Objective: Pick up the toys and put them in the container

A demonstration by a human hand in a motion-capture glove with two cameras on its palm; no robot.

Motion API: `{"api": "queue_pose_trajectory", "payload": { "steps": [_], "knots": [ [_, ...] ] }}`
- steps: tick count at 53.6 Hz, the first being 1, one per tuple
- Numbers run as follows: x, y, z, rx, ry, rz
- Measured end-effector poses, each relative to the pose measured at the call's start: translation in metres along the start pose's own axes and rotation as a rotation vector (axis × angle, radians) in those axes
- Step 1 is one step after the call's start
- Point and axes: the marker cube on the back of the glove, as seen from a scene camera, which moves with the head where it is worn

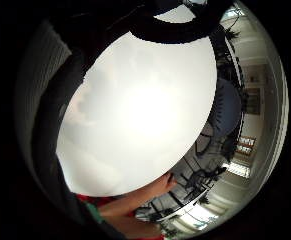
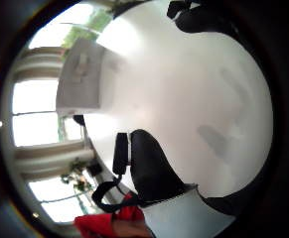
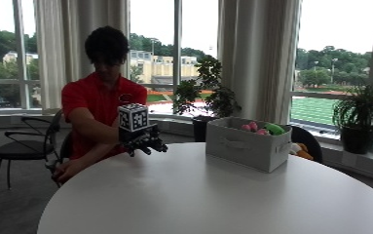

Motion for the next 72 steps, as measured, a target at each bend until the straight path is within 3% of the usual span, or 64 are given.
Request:
{"api": "queue_pose_trajectory", "payload": {
  "steps": [28, 72],
  "knots": [
    [-0.001, -0.013, 0.002, -0.034, -0.047, -0.024],
    [0.046, -0.029, 0.013, -0.088, -0.025, 0.057]
  ]
}}
